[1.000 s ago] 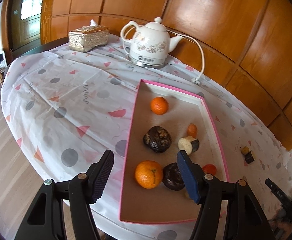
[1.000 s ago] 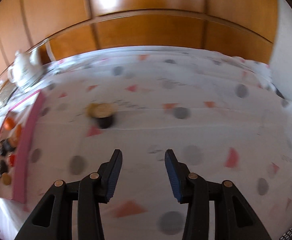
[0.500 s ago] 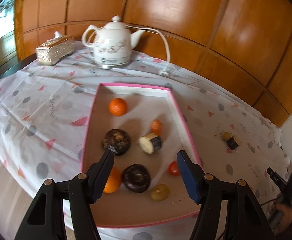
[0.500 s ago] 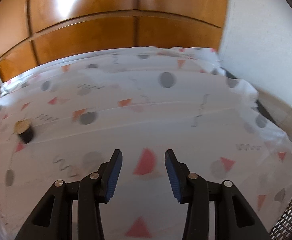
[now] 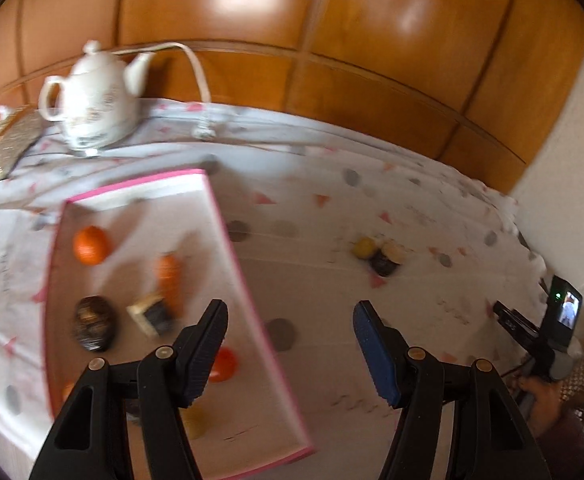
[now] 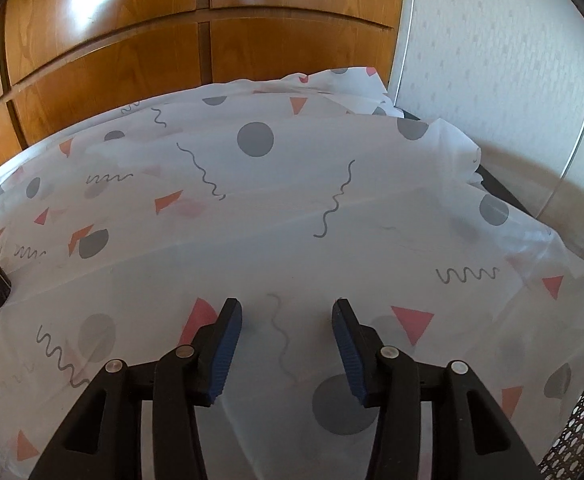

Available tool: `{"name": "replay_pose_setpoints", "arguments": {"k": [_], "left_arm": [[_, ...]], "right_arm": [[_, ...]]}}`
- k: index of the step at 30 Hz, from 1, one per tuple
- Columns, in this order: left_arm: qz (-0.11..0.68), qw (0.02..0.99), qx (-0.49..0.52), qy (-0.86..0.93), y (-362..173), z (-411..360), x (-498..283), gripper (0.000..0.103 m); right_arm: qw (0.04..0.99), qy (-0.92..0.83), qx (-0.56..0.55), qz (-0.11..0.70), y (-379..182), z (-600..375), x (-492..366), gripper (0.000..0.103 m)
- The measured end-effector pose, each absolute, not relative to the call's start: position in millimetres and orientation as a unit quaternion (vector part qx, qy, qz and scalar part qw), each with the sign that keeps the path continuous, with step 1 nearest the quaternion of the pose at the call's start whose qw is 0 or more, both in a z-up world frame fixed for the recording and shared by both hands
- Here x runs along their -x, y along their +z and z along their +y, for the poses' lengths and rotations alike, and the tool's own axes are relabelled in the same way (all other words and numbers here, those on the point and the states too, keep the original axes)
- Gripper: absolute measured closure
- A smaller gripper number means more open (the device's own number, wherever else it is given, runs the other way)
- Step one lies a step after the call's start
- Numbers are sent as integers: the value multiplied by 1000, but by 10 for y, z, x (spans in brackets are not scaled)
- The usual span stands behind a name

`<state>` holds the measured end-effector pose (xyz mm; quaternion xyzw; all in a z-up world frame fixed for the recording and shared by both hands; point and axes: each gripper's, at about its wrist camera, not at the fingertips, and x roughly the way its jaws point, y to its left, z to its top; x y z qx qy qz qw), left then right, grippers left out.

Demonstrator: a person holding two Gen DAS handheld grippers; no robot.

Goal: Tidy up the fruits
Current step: 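Withdraw the right tool from the tray back toward the remaining produce, then reach the left tool to the small yellow round fruit and close on it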

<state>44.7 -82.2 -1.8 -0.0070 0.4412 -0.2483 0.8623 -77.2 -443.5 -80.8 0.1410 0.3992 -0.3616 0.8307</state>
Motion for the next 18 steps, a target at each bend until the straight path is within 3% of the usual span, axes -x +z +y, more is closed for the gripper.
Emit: {"name": "replay_pose_setpoints", "arguments": {"k": [8, 18], "left_arm": [[464, 840, -36, -279, -190, -1417, -682, 61], [495, 817, -57, -289, -505, -1997, -1109, 63]], "right_arm": [[833, -358, -149, 396, -821, -4445, 782, 54], [835, -353, -155, 393, -823, -4450, 795, 52]]}}
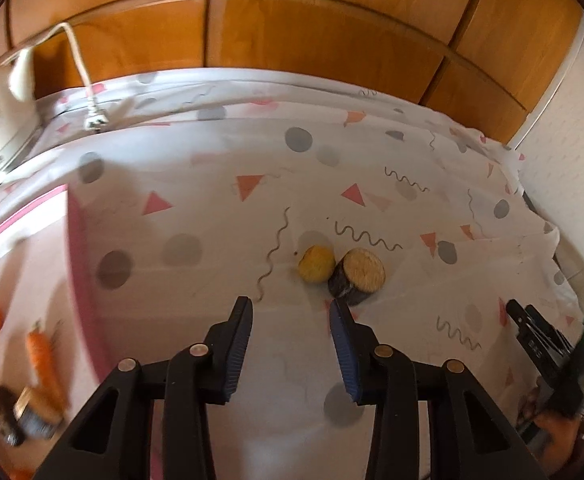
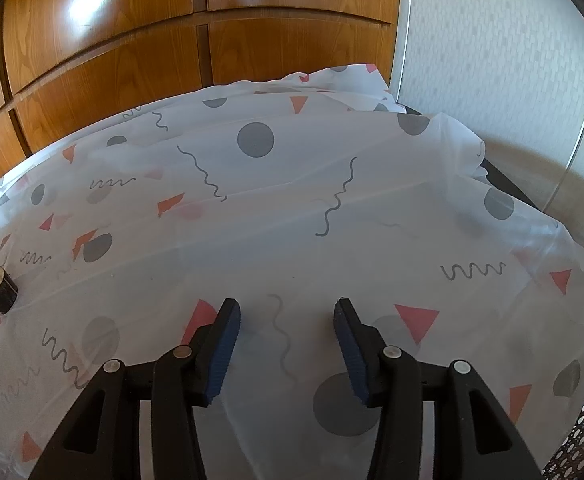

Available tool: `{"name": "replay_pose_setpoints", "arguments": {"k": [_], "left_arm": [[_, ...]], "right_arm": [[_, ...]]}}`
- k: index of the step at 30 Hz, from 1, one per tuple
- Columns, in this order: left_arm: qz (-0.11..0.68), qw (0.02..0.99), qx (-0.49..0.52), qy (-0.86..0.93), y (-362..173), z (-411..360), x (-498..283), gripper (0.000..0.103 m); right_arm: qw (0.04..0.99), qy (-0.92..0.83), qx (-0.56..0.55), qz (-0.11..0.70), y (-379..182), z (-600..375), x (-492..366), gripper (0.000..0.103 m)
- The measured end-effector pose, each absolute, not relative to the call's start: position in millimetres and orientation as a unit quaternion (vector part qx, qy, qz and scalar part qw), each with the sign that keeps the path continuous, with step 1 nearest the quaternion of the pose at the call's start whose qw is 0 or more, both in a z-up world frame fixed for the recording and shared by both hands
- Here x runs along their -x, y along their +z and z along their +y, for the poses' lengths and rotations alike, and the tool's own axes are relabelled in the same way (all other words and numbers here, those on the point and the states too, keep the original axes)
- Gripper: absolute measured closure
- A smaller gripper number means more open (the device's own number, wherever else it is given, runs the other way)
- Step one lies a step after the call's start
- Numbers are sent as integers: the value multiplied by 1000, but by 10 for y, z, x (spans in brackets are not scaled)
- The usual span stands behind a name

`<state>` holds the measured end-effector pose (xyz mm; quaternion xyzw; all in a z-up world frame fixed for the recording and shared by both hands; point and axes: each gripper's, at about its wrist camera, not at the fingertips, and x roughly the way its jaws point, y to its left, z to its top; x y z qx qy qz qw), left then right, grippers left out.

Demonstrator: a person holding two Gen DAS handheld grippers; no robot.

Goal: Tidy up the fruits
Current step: 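Reach the left tool to the small yellow round fruit and close on it, then carry the yellow fruit into the pink tray and open the left tool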

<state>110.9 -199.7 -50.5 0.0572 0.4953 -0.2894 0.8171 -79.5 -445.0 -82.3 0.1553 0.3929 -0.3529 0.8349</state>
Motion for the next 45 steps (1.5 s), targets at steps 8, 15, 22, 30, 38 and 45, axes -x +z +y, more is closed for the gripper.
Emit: {"name": "replay_pose_setpoints", "arguments": {"k": [8, 15, 22, 30, 38, 45], "left_arm": [[513, 804, -57, -295, -762, -2229, -1338, 65], [509, 800, -39, -315, -819, -2389, -1422, 65], [508, 798, -27, -323, -823, -2453, -1469, 77], [509, 803, -16, -310, -814, -2337, -1385, 78], [496, 826, -3, -267, -731, -2015, -1232, 78], [471, 844, 3, -258, -538, -1799, -1047, 78]], "right_arm": [[838, -345, -156, 393, -831, -4432, 783, 45], [838, -345, -156, 393, -832, -4424, 780, 44], [838, -346, -156, 392, -831, -4420, 780, 43], [838, -346, -156, 393, -832, -4418, 783, 42], [840, -344, -159, 388, -821, -4429, 771, 42], [839, -351, -163, 383, -828, -4442, 793, 42]]}}
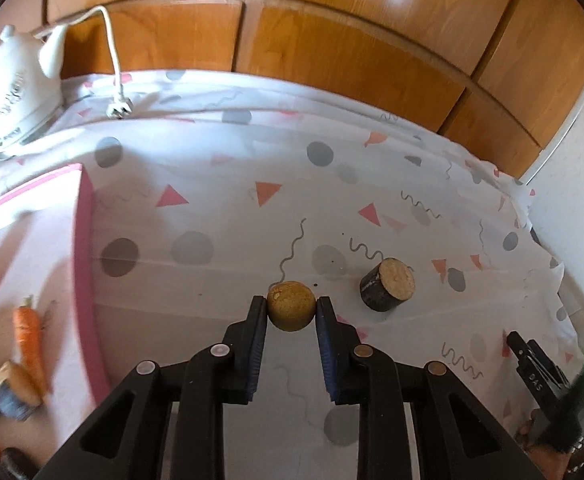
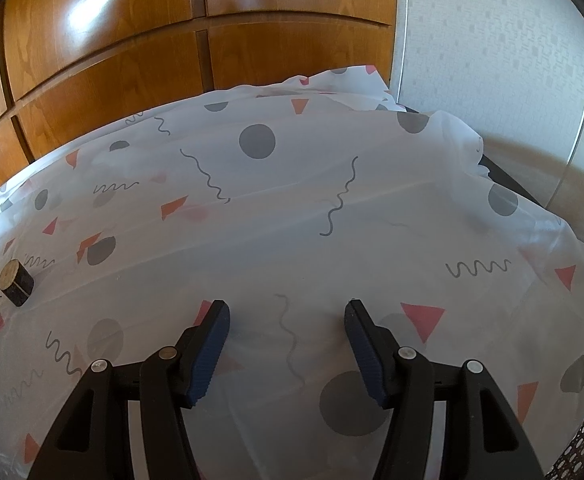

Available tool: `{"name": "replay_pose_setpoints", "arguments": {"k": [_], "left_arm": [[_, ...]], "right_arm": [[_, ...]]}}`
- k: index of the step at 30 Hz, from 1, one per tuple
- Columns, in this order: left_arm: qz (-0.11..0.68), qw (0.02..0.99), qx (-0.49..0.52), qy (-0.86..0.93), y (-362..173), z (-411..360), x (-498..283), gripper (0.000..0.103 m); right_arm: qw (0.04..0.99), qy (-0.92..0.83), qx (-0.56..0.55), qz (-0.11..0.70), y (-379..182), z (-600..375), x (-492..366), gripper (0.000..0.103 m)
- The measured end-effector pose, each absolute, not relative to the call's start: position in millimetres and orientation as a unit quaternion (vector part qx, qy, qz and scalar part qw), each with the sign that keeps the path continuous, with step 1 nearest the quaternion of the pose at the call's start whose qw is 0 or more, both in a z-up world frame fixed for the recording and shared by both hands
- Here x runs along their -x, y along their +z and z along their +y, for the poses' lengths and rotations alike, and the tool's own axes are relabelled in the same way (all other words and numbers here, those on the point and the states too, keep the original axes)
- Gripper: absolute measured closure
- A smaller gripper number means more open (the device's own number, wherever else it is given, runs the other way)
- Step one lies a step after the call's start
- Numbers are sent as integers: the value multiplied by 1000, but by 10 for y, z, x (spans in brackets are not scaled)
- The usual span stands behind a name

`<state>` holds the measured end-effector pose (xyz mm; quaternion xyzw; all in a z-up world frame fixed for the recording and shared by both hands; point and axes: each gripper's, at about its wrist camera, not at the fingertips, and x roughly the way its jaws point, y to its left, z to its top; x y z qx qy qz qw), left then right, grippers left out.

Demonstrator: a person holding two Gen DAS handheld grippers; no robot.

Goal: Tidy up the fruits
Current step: 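Carry the yellow fruit into the pink tray and open the left tool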

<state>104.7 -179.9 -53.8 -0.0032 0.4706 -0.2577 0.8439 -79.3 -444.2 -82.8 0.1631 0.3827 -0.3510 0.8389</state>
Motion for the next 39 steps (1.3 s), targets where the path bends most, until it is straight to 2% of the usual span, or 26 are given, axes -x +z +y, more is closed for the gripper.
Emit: {"name": "replay_pose_setpoints", "arguments": {"k": [12, 22, 39], "left_arm": [[433, 879, 65, -190, -195, -952, -909, 78], [436, 889, 94, -106, -309, -18, -1021, 78], [459, 882, 83, -65, -601, 181, -1159, 76]], "right_arm": [[832, -370, -166, 377, -836, -4451, 828, 42], [831, -372, -161, 381, -846, -4432, 821, 41], [830, -374, -156, 383, -856, -4414, 816, 41]]}}
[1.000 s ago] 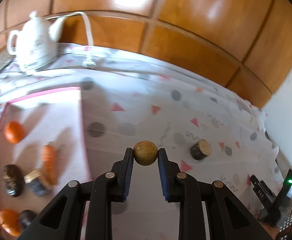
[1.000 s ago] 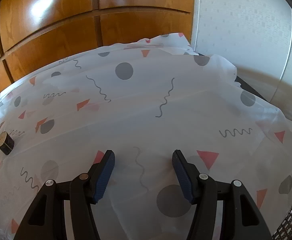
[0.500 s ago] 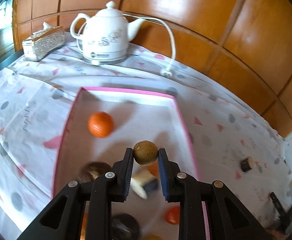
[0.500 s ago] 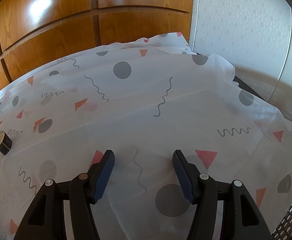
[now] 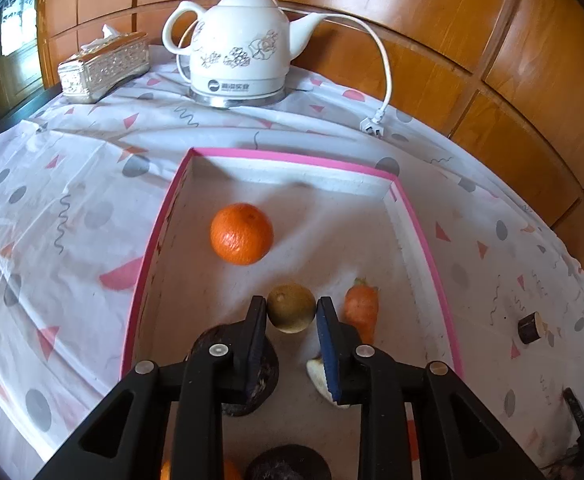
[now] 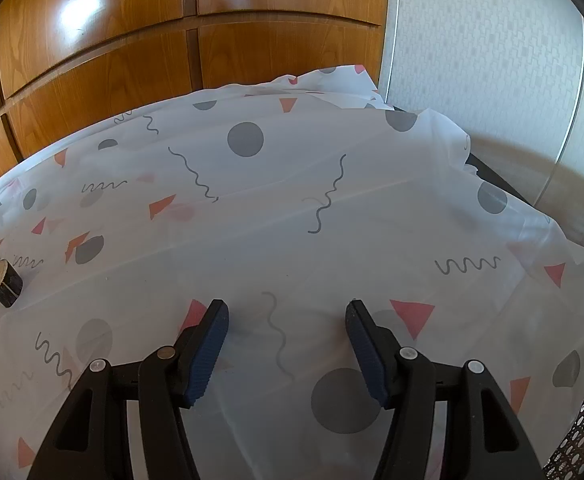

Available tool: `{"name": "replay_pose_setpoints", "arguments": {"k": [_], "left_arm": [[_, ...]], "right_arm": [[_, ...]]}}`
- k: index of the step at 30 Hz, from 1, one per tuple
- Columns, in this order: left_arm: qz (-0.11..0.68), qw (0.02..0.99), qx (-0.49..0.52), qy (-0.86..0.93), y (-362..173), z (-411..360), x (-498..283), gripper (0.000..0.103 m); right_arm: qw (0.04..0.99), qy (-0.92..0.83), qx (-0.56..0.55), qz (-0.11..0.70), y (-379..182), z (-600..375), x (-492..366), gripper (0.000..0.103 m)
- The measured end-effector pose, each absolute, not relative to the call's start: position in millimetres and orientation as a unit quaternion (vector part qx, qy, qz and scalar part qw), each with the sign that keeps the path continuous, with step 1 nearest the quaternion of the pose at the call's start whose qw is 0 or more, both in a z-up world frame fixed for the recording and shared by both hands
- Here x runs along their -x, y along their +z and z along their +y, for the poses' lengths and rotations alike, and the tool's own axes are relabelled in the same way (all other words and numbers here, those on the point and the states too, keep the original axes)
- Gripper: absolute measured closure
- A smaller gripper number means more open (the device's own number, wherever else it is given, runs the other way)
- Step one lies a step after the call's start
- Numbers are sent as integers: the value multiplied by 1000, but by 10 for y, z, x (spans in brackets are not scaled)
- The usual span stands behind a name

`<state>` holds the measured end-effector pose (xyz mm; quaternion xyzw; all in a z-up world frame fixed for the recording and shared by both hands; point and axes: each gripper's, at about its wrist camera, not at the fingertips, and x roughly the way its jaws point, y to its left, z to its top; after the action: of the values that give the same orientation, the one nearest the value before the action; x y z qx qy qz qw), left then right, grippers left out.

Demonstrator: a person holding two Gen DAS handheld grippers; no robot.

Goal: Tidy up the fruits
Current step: 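Carry the yellow fruit into the pink tray and open the left tool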

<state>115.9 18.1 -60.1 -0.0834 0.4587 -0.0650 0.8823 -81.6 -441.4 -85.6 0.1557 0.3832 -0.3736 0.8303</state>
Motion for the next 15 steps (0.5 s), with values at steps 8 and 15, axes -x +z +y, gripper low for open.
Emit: {"name": "replay_pose_setpoints", "arguments": {"k": [8, 15], "left_arm": [[436, 895, 77, -59, -454, 167, -986, 71], [420, 902, 80, -69, -311, 168, -777, 66]], "right_arm": [[830, -373, -156, 383, -854, -4414, 816, 41], [830, -373, -156, 383, -852, -4415, 817, 41]]}}
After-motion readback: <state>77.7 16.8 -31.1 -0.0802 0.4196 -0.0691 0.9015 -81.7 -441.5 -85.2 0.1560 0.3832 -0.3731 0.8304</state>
